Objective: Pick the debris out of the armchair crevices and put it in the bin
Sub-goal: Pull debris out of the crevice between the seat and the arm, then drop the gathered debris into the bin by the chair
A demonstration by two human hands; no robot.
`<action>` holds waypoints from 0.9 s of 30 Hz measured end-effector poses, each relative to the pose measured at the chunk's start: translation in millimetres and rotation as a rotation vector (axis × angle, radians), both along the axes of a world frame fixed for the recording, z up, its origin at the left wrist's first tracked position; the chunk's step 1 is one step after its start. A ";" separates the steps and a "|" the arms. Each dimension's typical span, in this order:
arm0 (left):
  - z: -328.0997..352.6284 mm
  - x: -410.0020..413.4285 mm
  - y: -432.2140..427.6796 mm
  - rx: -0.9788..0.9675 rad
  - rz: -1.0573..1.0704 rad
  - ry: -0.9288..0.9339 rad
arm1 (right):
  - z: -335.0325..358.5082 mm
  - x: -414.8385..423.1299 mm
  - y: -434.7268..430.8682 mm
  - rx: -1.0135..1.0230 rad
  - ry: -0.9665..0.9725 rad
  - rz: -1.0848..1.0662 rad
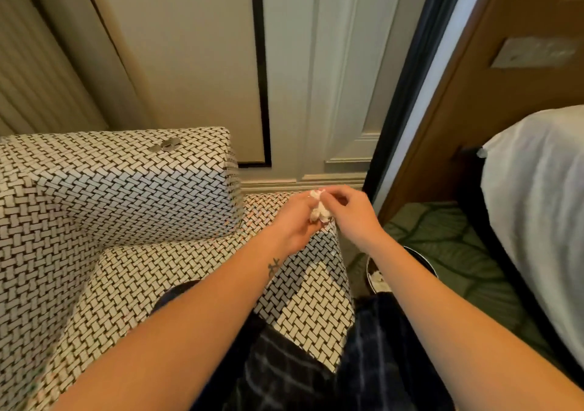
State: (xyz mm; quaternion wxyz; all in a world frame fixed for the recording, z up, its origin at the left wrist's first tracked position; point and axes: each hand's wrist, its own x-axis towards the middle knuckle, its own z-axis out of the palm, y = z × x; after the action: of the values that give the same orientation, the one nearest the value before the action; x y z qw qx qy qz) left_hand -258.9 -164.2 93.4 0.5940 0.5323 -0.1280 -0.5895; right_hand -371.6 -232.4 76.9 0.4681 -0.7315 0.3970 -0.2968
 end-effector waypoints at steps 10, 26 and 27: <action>-92.2 -95.2 -89.1 0.144 -0.205 -0.196 | -87.8 -102.4 -46.4 0.233 -0.053 -0.317; -172.1 -171.9 -153.2 0.329 -0.204 0.060 | -168.7 -186.1 -97.1 0.385 0.029 -0.596; -173.0 -173.7 -154.9 0.333 -0.212 0.078 | -172.2 -188.4 -97.2 0.400 0.026 -0.596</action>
State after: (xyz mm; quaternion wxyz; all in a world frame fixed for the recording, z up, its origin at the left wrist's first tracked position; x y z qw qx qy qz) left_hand -432.6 -319.1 -79.7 0.4367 0.5836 -0.0611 -0.6819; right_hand -560.0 -329.6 -95.3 0.4897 -0.4813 0.6492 -0.3274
